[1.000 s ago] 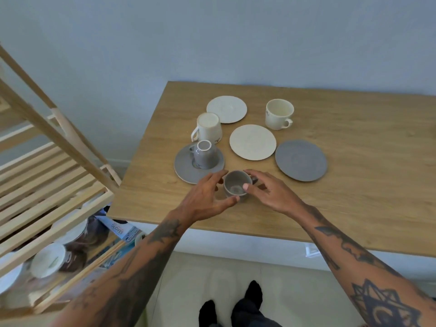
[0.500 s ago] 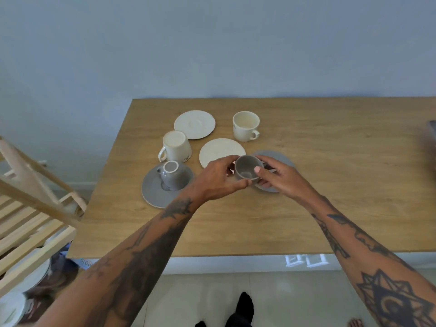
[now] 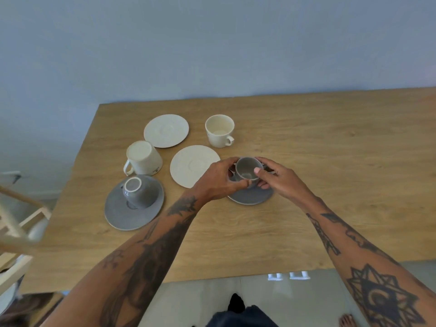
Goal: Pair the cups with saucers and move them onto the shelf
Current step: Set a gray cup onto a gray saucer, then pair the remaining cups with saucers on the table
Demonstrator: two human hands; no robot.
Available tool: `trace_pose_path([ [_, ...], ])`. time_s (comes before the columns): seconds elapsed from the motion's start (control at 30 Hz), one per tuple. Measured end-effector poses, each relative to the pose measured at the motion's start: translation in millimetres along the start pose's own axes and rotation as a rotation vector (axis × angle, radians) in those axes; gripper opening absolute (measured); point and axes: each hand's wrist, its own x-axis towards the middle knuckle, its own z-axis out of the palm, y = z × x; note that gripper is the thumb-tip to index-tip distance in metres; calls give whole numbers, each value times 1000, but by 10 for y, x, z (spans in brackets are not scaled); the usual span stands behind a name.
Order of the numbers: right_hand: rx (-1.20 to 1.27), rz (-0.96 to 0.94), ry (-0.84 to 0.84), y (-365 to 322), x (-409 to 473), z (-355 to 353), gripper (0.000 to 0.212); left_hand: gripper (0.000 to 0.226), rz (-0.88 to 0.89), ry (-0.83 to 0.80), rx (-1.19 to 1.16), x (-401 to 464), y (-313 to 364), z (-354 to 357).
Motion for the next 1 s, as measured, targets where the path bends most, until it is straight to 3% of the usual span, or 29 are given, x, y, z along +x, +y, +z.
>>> trace_pose_path([
  [0.2, 53, 11, -17, 105, 7, 2, 51, 75, -53, -46, 31, -56, 25, -24],
  [0.3, 5, 34, 9, 55, -17, -35, 57, 70, -101, 37, 121, -267, -23, -297],
  [0.4, -260, -34, 298, -57, -119, -41, 59, 44, -94, 359, 194, -784, -245, -748],
  [0.47, -294, -248, 557, -230, -221, 55, 53, 48, -111, 534, 335, -1145, -440, -1050],
  [0.53, -291, -449, 674, -492, -262, 254, 41, 64, -200, 486, 506, -1339, -632, -1285],
  [0.6, -288, -534, 609, -696, -226, 585, 27, 76, -329, 284, 567, -1388, -790, -1405],
  [0.7, -257, -419, 258, -914, -146, 1250, 25, 82, -361, 149, 473, -1409, -999, -1433],
  [0.77, -257, -283, 43, -918, -89, 1677, 28, 81, -306, 167, 420, -1396, -1110, -1459],
  [0.87, -171, -159, -27, -891, -45, 2105, 30, 74, -243, 227, 254, -1391, -1225, -1563],
  [1.0, 177, 54, -38, -967, -13, 2281, 21, 63, -406, 354, -369, -1498, -1252, -1709],
])
